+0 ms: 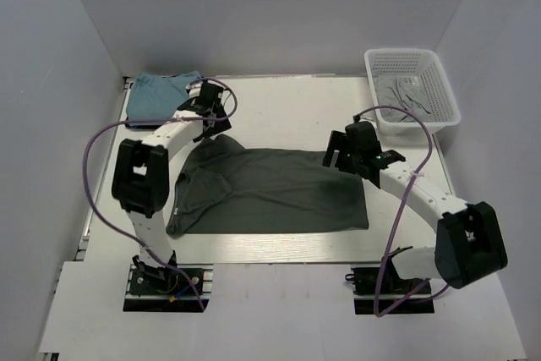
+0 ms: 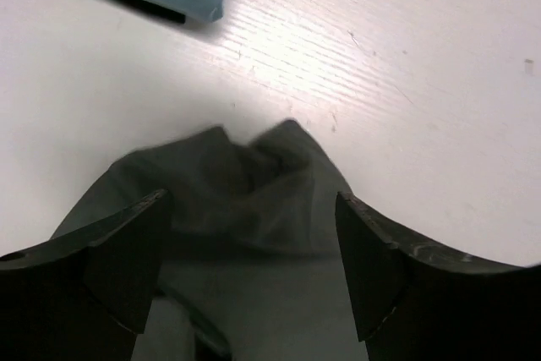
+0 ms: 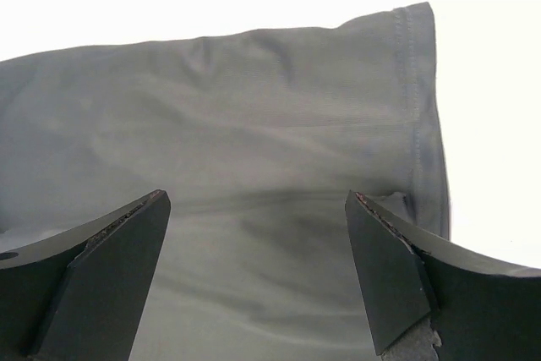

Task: Fold and stack the t-shirts
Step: Grap the side of the flattened tshirt furthest away from the robot with both arms

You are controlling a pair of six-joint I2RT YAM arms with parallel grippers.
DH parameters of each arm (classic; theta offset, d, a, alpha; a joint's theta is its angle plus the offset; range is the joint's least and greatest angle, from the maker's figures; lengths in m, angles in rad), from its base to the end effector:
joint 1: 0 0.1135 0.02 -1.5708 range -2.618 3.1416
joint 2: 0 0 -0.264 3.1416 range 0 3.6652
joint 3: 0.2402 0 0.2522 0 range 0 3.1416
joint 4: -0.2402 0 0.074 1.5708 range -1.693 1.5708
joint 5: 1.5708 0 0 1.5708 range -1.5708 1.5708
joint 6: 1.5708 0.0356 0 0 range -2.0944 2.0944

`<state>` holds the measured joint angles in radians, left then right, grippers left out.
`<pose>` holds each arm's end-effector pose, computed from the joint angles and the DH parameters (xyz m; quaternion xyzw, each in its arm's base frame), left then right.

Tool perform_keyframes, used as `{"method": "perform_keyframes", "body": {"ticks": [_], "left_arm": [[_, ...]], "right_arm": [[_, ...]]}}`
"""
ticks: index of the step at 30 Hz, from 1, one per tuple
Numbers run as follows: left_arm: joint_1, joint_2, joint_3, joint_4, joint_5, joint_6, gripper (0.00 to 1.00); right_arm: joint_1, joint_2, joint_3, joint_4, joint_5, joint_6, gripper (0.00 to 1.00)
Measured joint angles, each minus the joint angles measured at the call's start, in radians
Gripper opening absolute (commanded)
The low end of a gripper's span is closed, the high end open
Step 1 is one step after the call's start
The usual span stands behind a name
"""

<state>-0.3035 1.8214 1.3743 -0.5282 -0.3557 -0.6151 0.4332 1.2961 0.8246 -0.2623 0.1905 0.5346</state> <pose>0.3783 -0.1055 0.2286 -0.1973 0.9215 0.0236 0.3338 0.2522 0.1092 0.2368 0.0847 0.9064 0.1113 0.3985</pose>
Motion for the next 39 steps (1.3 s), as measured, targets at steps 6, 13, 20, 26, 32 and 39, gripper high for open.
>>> {"method": "perform_keyframes", "body": {"ticks": [6,13,20,26,32,39], "left_arm": [[0.007,0.169,0.063,-0.01,0.008,0.036,0.71],[0.01,0.275,0.151,-0.027,0.026,0.053,0.67],[0.017,0.316,0.234,-0.051,0.016,0.06,0.64],[0.019,0.33,0.274,-0.068,-0.027,0.063,0.67],[0.027,0.336,0.275,-0.07,-0.037,0.071,0.57],[0.036,0.402,0.332,-0.065,-0.027,0.074,0.03]], "right_arm": [[-0.021,0.092,0.023,-0.019,0.05,0.005,0.9],[-0.055,0.134,0.037,-0.024,0.058,0.005,0.9],[-0.072,0.204,0.072,-0.021,0.057,-0.005,0.9],[-0.074,0.231,0.074,-0.022,0.058,-0.019,0.9],[-0.074,0.235,0.078,-0.02,0.057,-0.02,0.9],[-0.08,0.262,0.081,-0.021,0.064,-0.019,0.9]]}}
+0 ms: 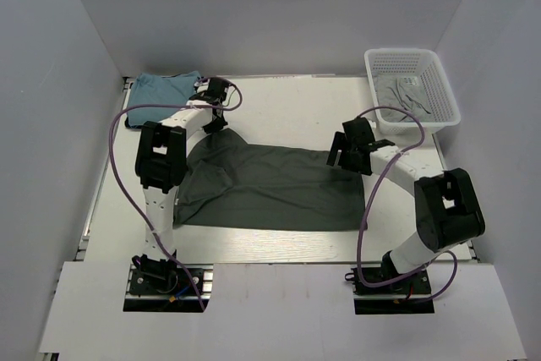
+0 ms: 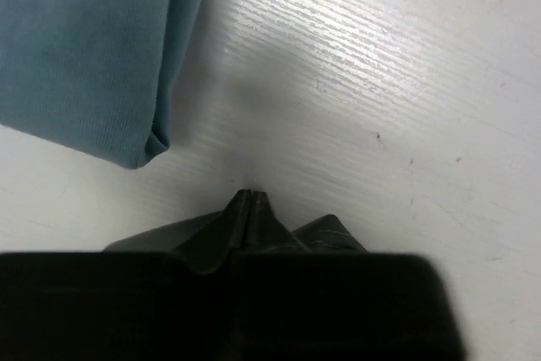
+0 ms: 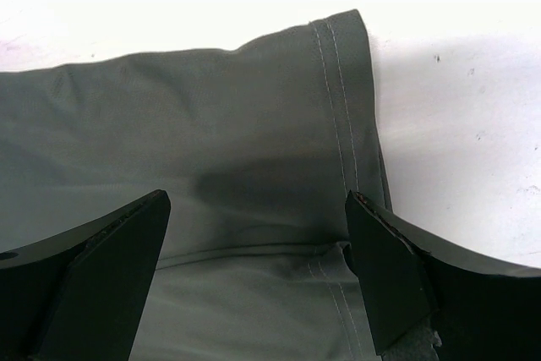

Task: Fold and stack the t-shirts
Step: Grap the side of the flattened tshirt furthest away from the robot with both arms

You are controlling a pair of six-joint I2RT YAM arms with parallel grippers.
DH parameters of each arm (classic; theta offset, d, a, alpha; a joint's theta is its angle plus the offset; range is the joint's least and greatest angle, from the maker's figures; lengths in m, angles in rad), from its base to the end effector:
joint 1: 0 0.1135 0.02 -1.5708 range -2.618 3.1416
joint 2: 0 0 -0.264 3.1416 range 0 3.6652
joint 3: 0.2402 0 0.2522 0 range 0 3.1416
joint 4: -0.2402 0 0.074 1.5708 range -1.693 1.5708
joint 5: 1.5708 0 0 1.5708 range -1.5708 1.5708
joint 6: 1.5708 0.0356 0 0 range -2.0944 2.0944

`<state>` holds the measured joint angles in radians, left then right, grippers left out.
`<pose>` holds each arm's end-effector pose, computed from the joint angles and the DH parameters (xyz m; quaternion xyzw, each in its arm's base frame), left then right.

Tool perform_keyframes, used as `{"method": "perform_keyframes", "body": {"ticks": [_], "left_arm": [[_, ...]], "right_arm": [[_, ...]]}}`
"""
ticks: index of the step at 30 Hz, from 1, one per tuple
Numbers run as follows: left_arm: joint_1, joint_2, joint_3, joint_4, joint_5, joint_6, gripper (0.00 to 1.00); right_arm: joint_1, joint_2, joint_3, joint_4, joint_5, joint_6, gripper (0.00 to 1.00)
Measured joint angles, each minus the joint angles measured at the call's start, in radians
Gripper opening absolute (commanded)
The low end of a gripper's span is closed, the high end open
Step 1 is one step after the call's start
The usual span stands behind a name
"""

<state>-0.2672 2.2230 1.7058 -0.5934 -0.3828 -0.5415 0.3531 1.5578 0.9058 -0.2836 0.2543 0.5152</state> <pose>0.4572 -0.1114 0.1585 -0.1737 0.9410 0.0822 0.2787 0.2959 0.0995 0.1892 0.1158 0.9360 0.0210 0.3317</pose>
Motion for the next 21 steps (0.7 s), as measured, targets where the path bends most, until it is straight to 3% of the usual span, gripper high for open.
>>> {"method": "perform_keyframes", "body": {"ticks": [16,21], "left_arm": [[0.0,-0.051,-0.09,0.058,-0.001,0.003,0.0],[0.0,-0.075,-0.124,0.066,0.0,0.003,0.0]], "right_arm": [[-0.031,0.187,0.203,0.014,0.134,0.01,0.88],[-0.04,0.235,0.229,0.015,0.171,0.032,0.83]]}}
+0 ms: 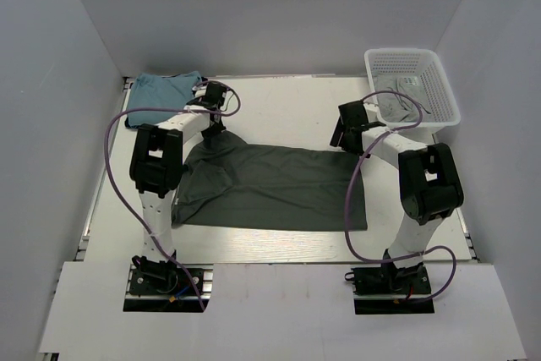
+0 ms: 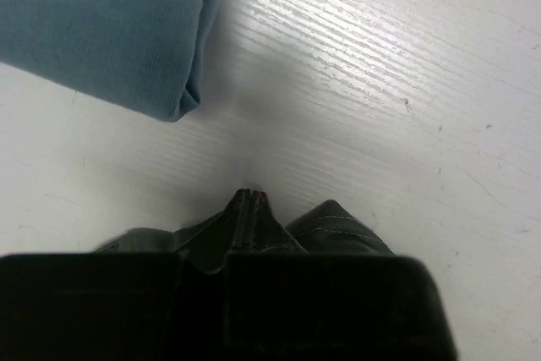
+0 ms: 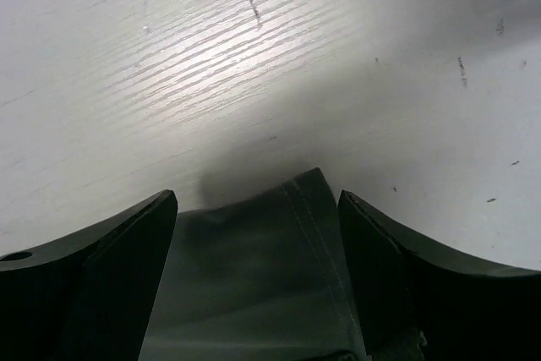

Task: Fold and stack the t-shirts
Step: Grap the side of the flattened tshirt furthest away from the robot with both arms, then fold the other side of the tshirt into a rectangle

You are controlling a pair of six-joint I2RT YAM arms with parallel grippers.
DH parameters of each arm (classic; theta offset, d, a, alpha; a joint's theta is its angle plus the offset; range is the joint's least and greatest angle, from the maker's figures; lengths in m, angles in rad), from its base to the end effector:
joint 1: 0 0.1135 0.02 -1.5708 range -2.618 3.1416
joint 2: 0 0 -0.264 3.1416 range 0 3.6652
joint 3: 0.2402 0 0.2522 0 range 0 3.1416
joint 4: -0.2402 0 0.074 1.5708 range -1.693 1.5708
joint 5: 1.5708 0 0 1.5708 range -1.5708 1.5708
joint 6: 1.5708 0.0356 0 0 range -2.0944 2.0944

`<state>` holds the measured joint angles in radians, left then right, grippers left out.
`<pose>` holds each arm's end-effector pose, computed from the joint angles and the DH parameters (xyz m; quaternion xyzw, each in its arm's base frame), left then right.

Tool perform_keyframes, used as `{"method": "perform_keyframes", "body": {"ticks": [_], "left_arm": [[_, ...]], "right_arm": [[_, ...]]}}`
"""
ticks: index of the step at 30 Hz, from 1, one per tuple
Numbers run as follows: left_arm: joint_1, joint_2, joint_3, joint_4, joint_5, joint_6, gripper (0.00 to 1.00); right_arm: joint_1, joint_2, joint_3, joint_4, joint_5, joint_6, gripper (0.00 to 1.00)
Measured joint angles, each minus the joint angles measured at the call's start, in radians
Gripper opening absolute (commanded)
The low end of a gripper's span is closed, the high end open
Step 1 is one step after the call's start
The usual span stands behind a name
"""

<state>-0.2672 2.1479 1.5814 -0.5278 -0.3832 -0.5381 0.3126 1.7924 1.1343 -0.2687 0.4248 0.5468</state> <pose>0.4395 -0.1065 0.1588 -0.1733 0.9392 0.0795 0.2857 0.3589 0.1006 0.1836 0.1746 0.9131 -0.0529 0.3645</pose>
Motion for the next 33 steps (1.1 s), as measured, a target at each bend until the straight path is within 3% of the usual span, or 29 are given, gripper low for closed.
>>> {"method": "perform_keyframes", "body": {"ticks": [3,5,9,13,14,16,24,33], "left_arm": [[0.0,-0.017,-0.021,0.008,0.0,0.0,0.0],[0.0,-0.03,-0.034,0.011,0.0,0.0,0.0],[0.0,-0.045,-0.037,0.016,0.0,0.0,0.0],[0.0,-0.055,-0.039,0.022,0.0,0.0,0.0],[0.0,-0.06,-0.045,0.029,0.0,0.0,0.0],[0.0,-0.068,-0.059,0.032,0.0,0.0,0.0],[-0.001,-0.157,-0.126,0.027,-0.009,0.0,0.0],[-0.008,-0.44,-0.312,0.041,-0.043,-0.03,0.0]], "right_arm": [[-0.019,0.01,0.0,0.003,0.01,0.003,0.81],[-0.034,0.022,0.0,0.003,0.01,0.004,0.74],[-0.06,0.061,0.0,0.003,-0.008,0.01,0.72],[-0.066,0.066,0.0,0.01,-0.018,0.006,0.36],[-0.066,0.066,0.0,0.011,-0.02,0.007,0.15],[-0.069,0.066,0.0,0.015,-0.032,0.0,0.0],[-0.068,0.055,-0.008,0.027,-0.051,-0.008,0.0],[-0.063,-0.146,-0.116,0.072,-0.1,-0.031,0.0]]}}
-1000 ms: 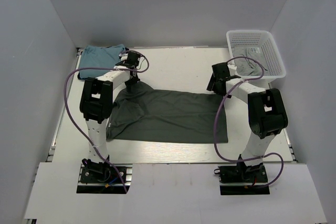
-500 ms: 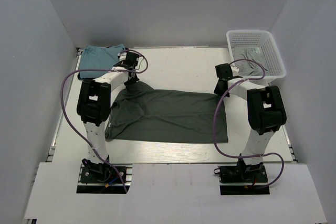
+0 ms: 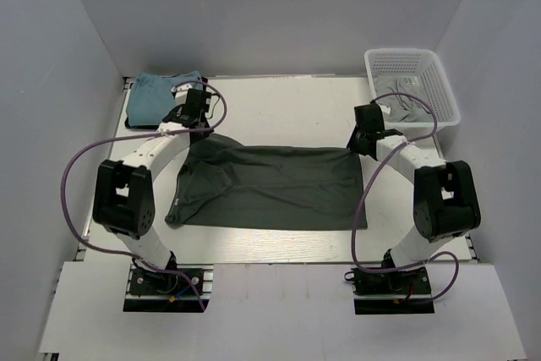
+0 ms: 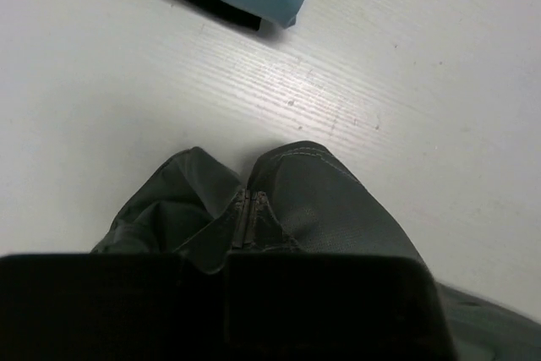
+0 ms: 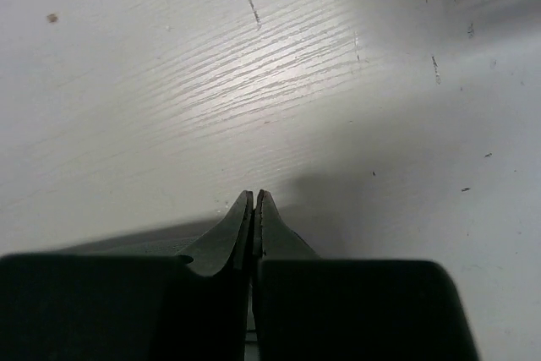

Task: Fold and stack the t-shirts
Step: Fold the other side of the tshirt into a rectangle

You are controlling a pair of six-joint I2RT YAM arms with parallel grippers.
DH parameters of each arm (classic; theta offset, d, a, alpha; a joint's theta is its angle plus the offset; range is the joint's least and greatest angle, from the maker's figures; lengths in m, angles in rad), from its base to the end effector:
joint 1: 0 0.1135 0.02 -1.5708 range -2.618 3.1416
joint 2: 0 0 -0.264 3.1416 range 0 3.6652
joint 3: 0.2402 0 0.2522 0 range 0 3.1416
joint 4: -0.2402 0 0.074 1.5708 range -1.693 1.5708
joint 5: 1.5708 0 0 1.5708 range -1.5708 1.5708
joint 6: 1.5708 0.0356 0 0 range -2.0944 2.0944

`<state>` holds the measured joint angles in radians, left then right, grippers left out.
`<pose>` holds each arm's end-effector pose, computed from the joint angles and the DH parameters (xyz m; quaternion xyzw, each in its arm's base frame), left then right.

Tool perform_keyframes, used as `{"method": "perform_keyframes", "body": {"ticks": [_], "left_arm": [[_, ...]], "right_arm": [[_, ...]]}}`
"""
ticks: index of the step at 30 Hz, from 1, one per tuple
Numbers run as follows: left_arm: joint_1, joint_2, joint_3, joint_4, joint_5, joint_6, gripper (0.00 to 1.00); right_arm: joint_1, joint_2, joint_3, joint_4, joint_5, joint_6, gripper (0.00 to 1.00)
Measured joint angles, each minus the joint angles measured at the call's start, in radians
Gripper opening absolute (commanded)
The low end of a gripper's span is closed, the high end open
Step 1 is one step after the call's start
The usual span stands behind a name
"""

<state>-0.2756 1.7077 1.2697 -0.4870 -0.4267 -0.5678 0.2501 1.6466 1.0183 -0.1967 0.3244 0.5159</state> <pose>0.3575 -0.0858 0.2405 -0.2014 0.9072 0.0563 0.3651 0.3386 0.0748 0.2022 0.1801 0.9031 -0.0051 0.3897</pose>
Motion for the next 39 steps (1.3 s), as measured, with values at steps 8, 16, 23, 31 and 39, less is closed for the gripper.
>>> {"method": "perform_keyframes", "body": {"ticks": [8,16,23,31,39], "left_arm": [[-0.002,-0.11,-0.173,0.008,0.005,-0.051,0.0],[-0.008,-0.271,-0.287,0.001,0.084,-0.099,0.0],[-0.015,-0.389,-0.36,-0.038,0.124,-0.177,0.0],[-0.021,-0.471,-0.443,-0.12,0.108,-0.237,0.0],[-0.028,-0.52,-0.578,-0.145,0.115,-0.292,0.03]], "right_arm": [[0.001,-0.059,-0.067,0.022,-0.039,-0.004,0.0],[0.005,-0.103,-0.099,0.023,-0.048,-0.012,0.0],[0.006,-0.151,-0.123,0.043,-0.071,-0.027,0.0],[0.007,-0.197,-0.187,0.047,-0.066,-0.028,0.0],[0.007,-0.214,-0.244,0.055,-0.062,-0.008,0.01]]}}
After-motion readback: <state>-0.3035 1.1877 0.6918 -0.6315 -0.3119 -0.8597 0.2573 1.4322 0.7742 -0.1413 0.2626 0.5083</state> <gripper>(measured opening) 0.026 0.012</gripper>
